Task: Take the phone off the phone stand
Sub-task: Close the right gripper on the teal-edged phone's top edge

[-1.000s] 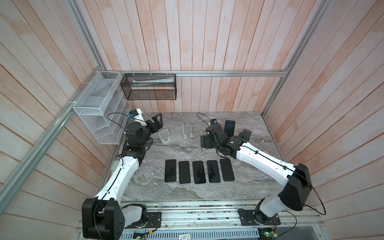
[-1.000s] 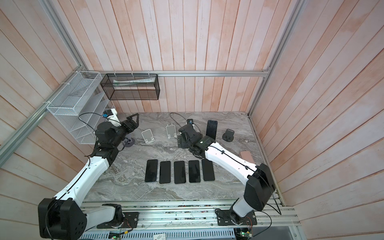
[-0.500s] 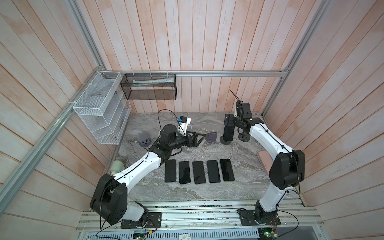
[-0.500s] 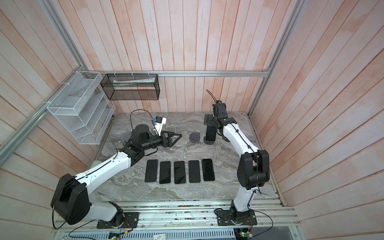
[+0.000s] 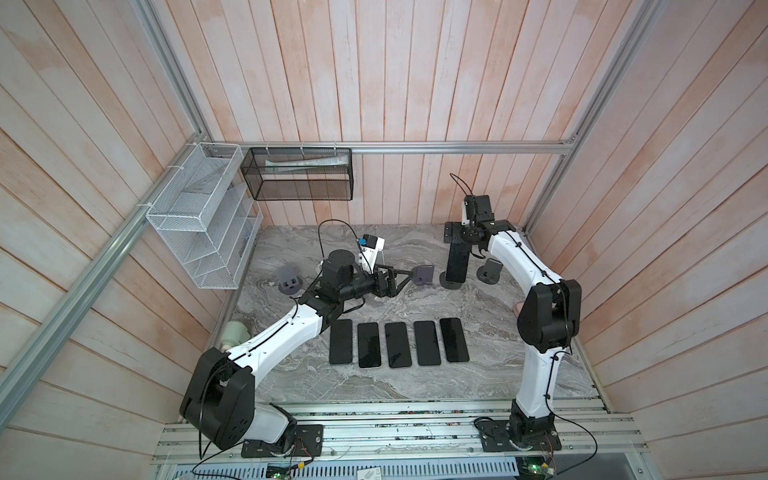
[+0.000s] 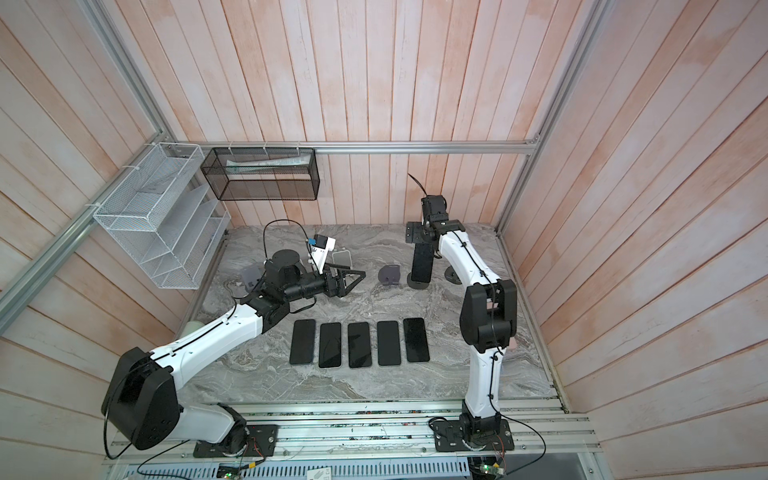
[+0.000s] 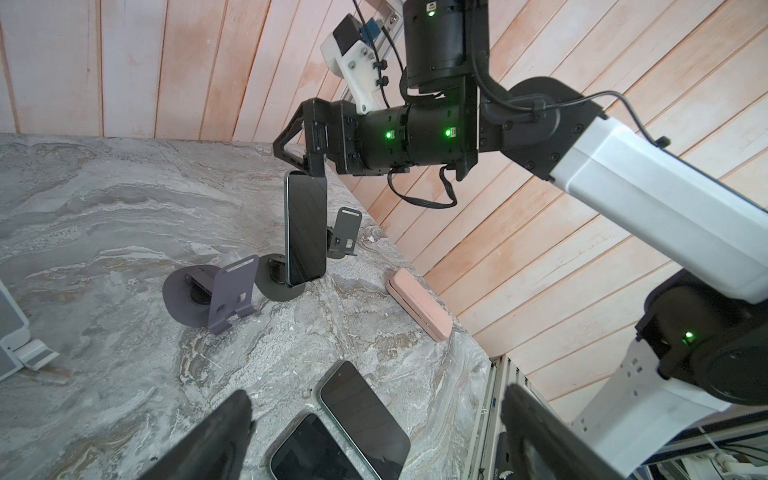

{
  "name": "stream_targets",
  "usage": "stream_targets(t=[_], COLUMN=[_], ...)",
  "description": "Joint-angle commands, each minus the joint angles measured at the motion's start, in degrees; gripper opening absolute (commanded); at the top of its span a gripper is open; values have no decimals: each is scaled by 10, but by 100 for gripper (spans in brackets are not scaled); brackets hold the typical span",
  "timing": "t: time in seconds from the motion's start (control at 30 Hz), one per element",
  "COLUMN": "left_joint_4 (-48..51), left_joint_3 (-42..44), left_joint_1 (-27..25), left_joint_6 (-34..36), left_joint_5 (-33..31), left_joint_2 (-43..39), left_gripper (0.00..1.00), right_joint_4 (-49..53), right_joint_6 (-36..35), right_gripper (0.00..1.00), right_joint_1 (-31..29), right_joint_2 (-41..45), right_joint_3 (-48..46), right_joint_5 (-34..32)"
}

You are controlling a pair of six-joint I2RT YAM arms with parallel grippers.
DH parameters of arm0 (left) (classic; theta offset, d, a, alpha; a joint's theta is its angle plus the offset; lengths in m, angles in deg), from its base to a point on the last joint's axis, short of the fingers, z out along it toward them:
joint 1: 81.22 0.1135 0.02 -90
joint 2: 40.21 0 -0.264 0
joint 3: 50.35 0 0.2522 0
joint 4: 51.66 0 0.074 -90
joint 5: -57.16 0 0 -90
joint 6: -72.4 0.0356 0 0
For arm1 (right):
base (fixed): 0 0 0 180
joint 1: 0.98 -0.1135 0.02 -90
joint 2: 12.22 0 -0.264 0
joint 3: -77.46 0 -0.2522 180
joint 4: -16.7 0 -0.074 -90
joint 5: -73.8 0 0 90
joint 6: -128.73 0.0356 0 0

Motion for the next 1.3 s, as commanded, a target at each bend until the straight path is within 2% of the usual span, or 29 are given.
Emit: stream_targets(t=[0.0,0.53,0.7,1.03,1.27], left_joint_4=[-1,-3,-4,-3,-4], left_joint_3=[-10,-7,-7,-6,-6], left_joint_1=[2,2,2,2,2], left_joint_6=[12,7,10,11,11], left_joint_5=[0,-1,-2,-4,-2], left_joint_2=[-9,-10,-12,-12,-16], left_gripper=[95,95,95,95,95], right_joint_4=[21,-54,-64,-75,-75], right_joint_6=[22,77,73,65,51], right_gripper=[98,87,85,70,68], right_joint_1=[0,0,0,-1,-4], right_joint_2=[-3,15,9,21,51], right_joint_3=[-10,-91,-94,-103,-110], right_joint_5=[-11,-37,-36,-29,-32])
